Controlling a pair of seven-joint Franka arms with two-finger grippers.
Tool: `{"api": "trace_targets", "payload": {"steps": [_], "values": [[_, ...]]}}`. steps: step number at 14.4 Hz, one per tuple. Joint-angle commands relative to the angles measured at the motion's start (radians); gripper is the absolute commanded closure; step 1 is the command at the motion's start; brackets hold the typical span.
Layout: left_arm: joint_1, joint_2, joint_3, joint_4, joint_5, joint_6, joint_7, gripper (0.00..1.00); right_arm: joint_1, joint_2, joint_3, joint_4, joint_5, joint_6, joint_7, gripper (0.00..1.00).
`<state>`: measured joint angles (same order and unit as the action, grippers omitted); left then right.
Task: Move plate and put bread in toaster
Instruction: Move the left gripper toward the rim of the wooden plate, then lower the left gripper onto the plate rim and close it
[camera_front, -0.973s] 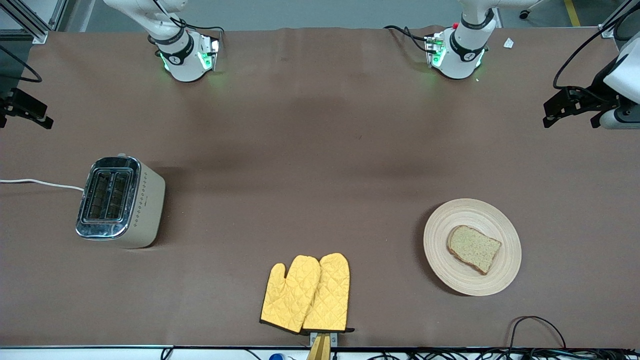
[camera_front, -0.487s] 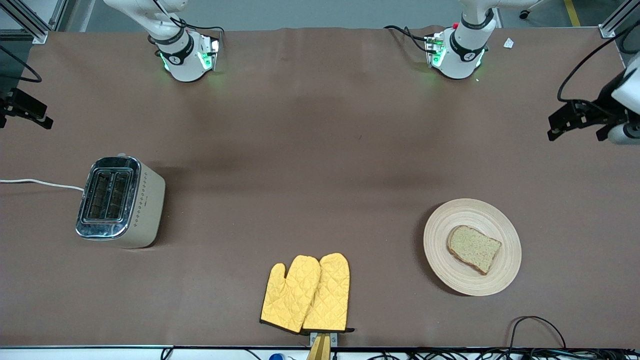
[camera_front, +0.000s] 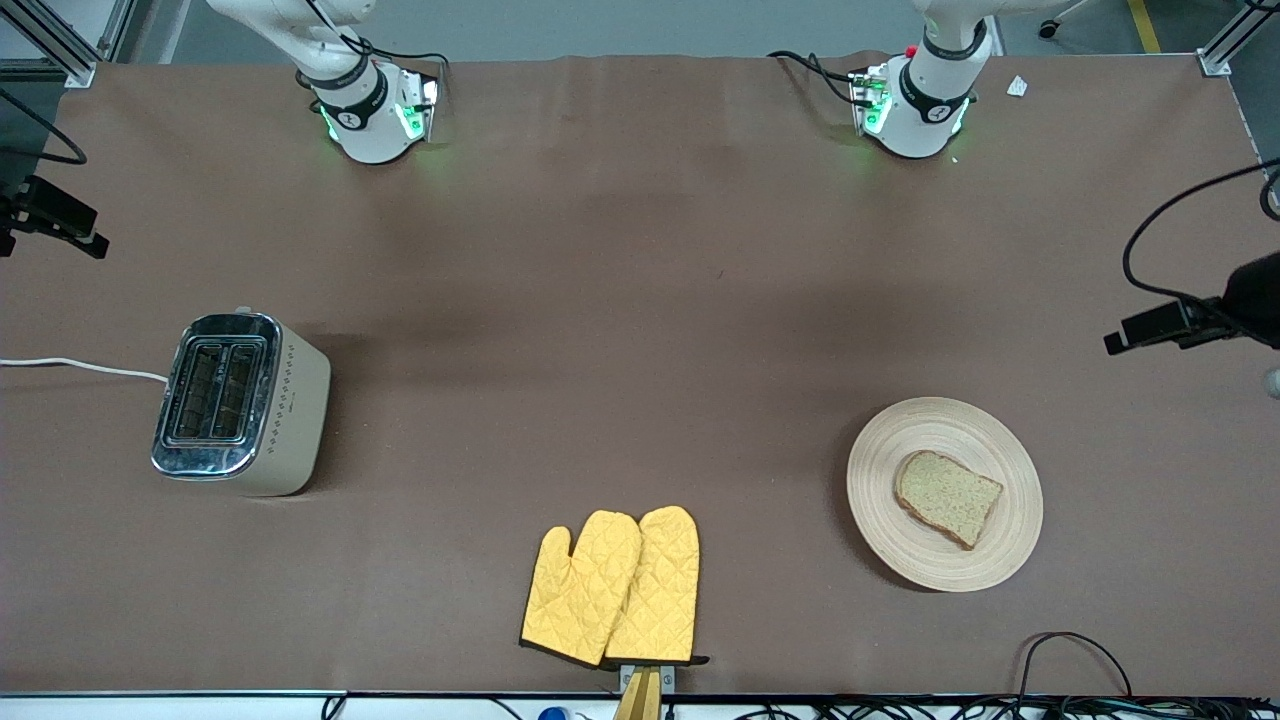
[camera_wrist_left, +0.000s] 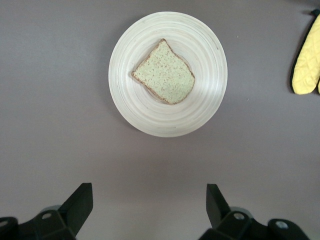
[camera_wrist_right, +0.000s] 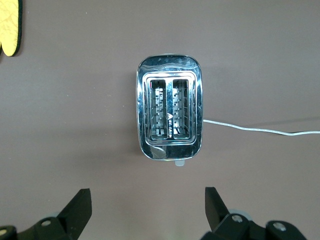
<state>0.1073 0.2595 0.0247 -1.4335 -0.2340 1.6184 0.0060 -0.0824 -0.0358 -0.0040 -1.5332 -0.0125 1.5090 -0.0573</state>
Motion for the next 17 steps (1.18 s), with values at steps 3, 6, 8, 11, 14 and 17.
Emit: {"api": "trace_targets", "payload": {"steps": [3,6,8,11,14,17], "values": [[0.101,0.153,0.000,0.039,-0.111,0.119,0.040,0.00,-0.005,0.001,0.006,0.008,0.006,-0.004,0.001,0.00],[0.162,0.277,0.000,0.044,-0.261,0.175,0.144,0.00,-0.005,0.001,0.006,0.008,0.006,-0.007,0.001,0.00],[0.187,0.352,-0.003,0.044,-0.313,0.268,0.257,0.00,-0.005,0.001,0.006,0.008,0.006,-0.007,0.001,0.00],[0.200,0.449,-0.005,0.045,-0.428,0.362,0.417,0.00,-0.005,0.001,0.006,0.008,0.006,-0.009,0.001,0.00],[0.200,0.510,-0.005,0.057,-0.507,0.414,0.483,0.00,-0.005,0.001,0.006,0.008,0.006,-0.009,0.001,0.00],[0.213,0.576,-0.006,0.074,-0.644,0.411,0.567,0.00,-0.007,-0.001,0.004,0.008,0.006,-0.007,0.001,0.00]]}}
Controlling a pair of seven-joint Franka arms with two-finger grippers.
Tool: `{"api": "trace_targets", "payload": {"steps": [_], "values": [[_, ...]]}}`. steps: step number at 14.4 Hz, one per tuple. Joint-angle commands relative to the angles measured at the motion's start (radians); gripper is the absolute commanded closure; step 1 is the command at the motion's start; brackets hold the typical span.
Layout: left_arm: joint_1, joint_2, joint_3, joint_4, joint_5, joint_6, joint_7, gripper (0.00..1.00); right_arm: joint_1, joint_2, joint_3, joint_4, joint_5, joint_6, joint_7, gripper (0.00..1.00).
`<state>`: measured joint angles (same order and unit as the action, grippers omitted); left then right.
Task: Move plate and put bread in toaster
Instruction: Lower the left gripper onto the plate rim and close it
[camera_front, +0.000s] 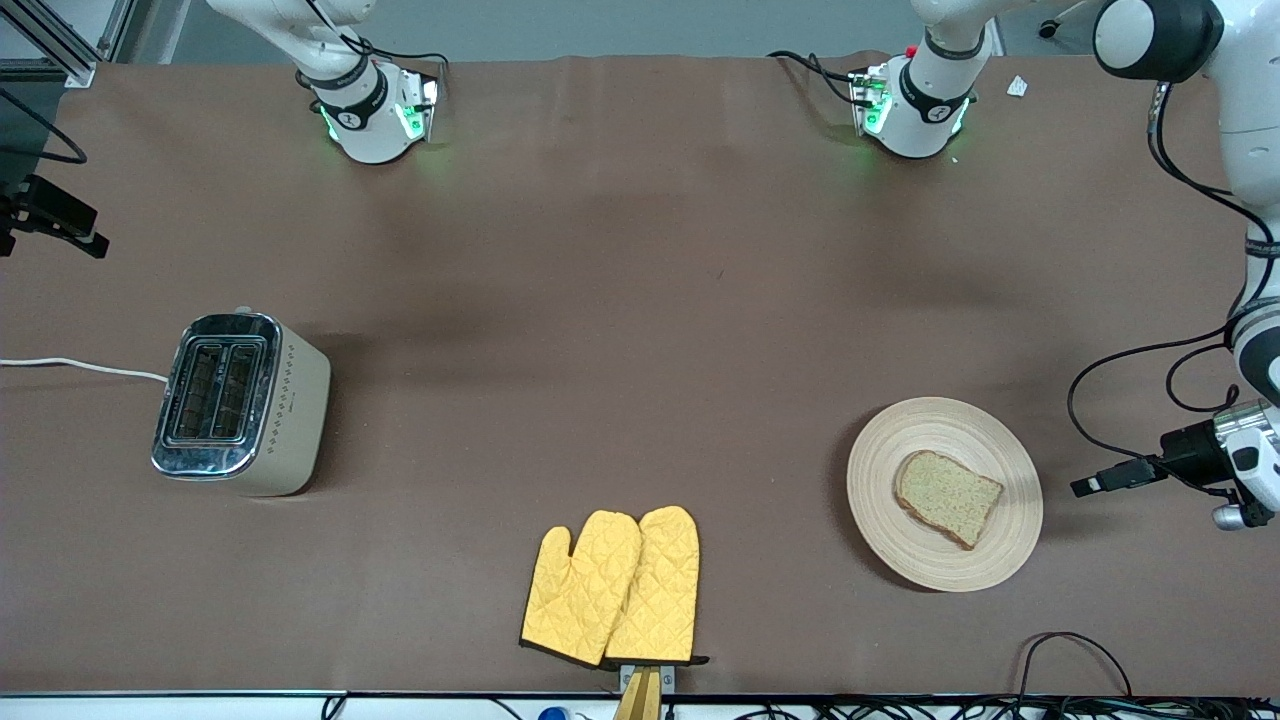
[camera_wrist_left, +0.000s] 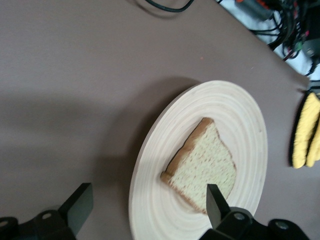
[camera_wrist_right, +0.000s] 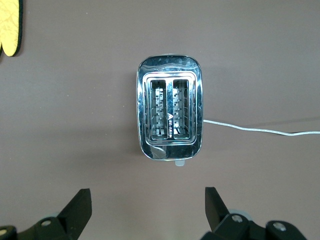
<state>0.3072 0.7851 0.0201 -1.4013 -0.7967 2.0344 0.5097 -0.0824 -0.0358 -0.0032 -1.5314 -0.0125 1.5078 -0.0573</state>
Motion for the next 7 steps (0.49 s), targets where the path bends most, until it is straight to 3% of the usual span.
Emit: {"api": "trace_targets", "payload": {"steps": [1,7], "values": [[0.015,0.065,-0.002,0.042,-0.132,-0.009,0.107,0.00,-0.007,-0.001,0.003,0.007,0.006,-0.008,0.001,0.00],[0.018,0.112,-0.014,0.048,-0.193,-0.029,0.150,0.13,-0.007,-0.001,0.003,0.007,0.006,-0.009,0.001,0.00]]}}
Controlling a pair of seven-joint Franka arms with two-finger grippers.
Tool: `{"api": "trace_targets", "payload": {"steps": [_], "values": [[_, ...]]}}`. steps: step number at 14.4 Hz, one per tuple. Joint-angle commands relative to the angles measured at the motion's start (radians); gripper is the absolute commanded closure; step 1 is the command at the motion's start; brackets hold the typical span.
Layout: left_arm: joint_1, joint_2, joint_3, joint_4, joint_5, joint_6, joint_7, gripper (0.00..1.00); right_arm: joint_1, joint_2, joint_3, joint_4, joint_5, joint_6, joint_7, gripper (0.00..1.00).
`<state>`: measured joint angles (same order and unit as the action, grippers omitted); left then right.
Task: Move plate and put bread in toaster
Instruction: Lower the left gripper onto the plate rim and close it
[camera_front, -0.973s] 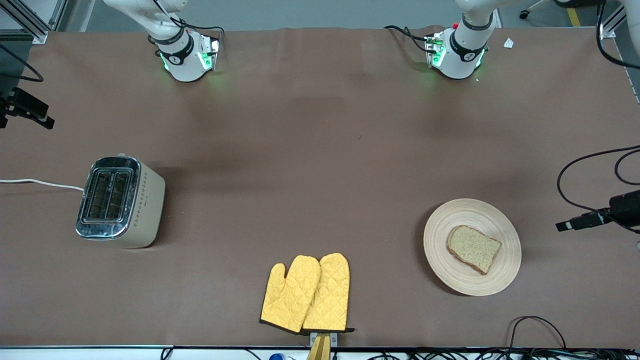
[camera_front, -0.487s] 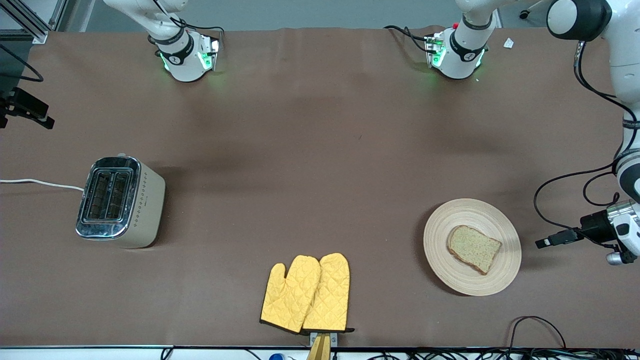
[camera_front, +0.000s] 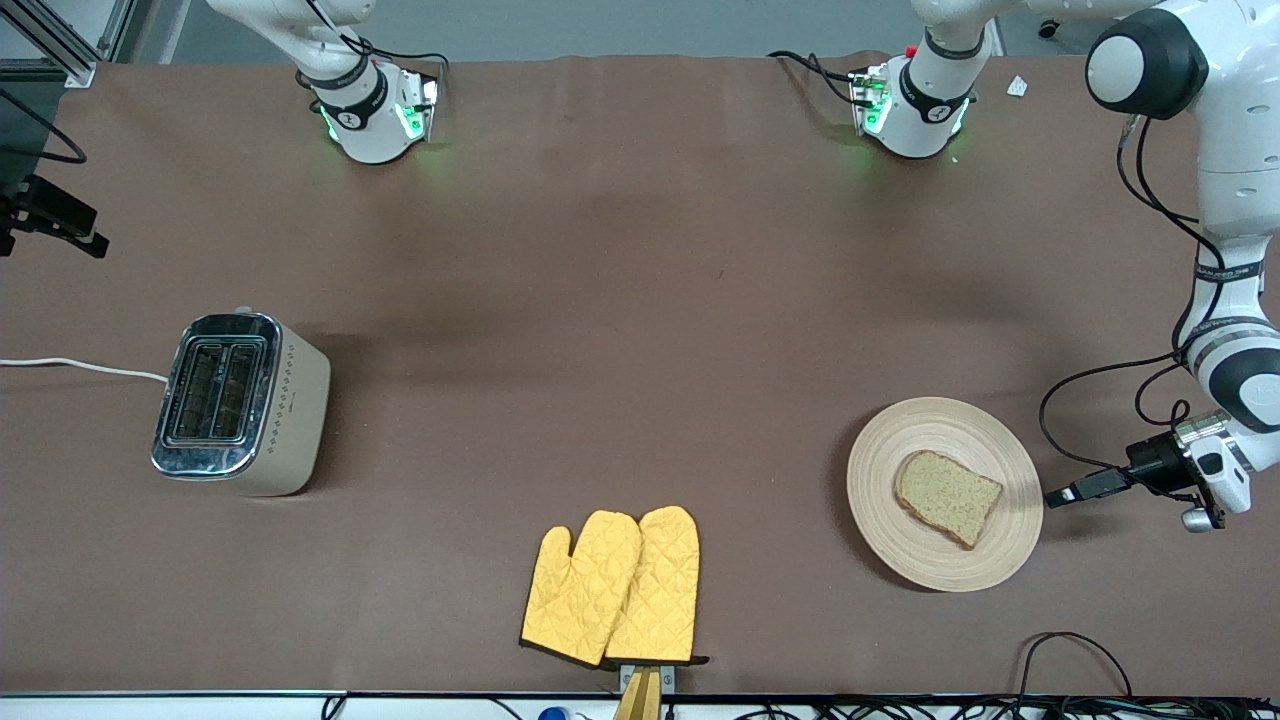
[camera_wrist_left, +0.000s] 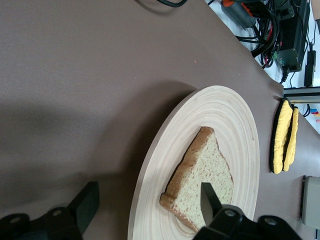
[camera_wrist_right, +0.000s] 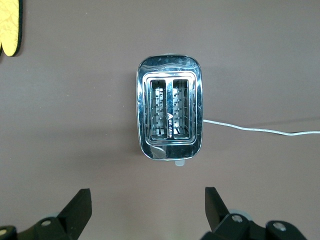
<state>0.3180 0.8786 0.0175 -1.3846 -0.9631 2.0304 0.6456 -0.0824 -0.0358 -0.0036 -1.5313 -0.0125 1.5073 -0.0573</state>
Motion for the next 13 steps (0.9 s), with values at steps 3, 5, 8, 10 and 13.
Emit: {"api": "trace_targets", "payload": {"steps": [3,5,8,10,13], "values": [[0.016,0.034,-0.018,0.032,-0.043,-0.038,0.032,0.28,-0.007,-0.001,0.004,0.006,0.006,-0.009,0.001,0.00],[0.016,0.045,-0.021,0.032,-0.043,-0.039,0.052,0.31,-0.007,-0.001,0.004,0.006,0.006,-0.010,0.001,0.00],[0.016,0.049,-0.021,0.032,-0.045,-0.044,0.063,0.45,-0.007,-0.001,0.004,0.006,0.006,-0.010,0.001,0.00],[0.016,0.063,-0.021,0.032,-0.045,-0.056,0.095,0.61,-0.007,-0.001,0.004,0.006,0.006,-0.010,0.001,0.00],[0.021,0.071,-0.021,0.032,-0.054,-0.076,0.097,0.90,-0.005,-0.001,0.004,0.008,0.006,-0.007,0.001,0.00]]}}
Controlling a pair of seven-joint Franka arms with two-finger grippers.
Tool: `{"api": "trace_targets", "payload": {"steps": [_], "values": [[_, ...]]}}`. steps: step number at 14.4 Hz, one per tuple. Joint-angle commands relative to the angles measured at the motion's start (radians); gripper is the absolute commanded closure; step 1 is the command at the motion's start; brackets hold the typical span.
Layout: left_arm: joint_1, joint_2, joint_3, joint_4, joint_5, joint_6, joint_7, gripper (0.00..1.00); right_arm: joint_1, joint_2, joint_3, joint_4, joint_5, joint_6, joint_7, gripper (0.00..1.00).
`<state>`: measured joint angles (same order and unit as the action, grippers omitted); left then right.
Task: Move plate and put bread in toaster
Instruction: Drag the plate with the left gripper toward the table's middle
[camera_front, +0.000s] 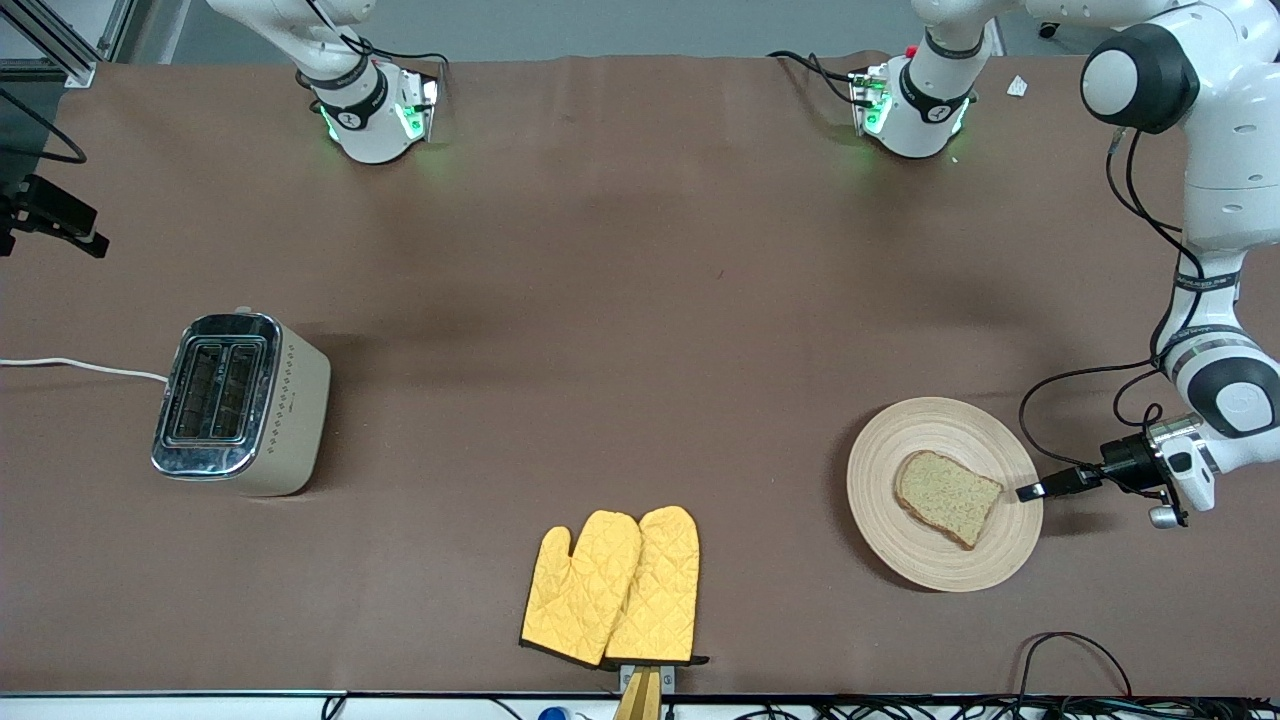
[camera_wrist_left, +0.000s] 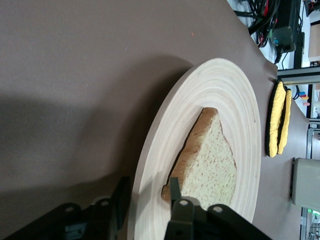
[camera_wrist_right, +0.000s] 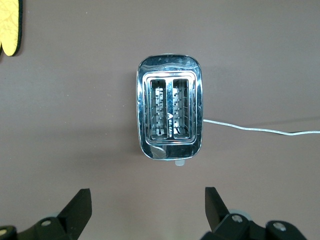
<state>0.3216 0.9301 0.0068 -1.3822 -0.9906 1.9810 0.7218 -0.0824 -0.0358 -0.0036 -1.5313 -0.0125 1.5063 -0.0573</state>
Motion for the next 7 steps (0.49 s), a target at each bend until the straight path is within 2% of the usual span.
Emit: {"api": "trace_targets", "payload": {"steps": [1,3,7], "values": [[0.019,0.019,-0.010,0.029,-0.029,-0.031,0.024,1.00,-0.005,-0.001,0.005,0.006,0.006,-0.005,0.001,0.00],[0.019,0.016,-0.013,0.029,-0.029,-0.031,0.057,1.00,-0.005,-0.001,0.005,0.006,0.006,-0.006,0.001,0.00],[0.019,-0.005,-0.082,0.041,-0.029,-0.060,0.058,1.00,-0.005,-0.001,0.005,0.006,0.006,-0.006,0.001,0.00]]}}
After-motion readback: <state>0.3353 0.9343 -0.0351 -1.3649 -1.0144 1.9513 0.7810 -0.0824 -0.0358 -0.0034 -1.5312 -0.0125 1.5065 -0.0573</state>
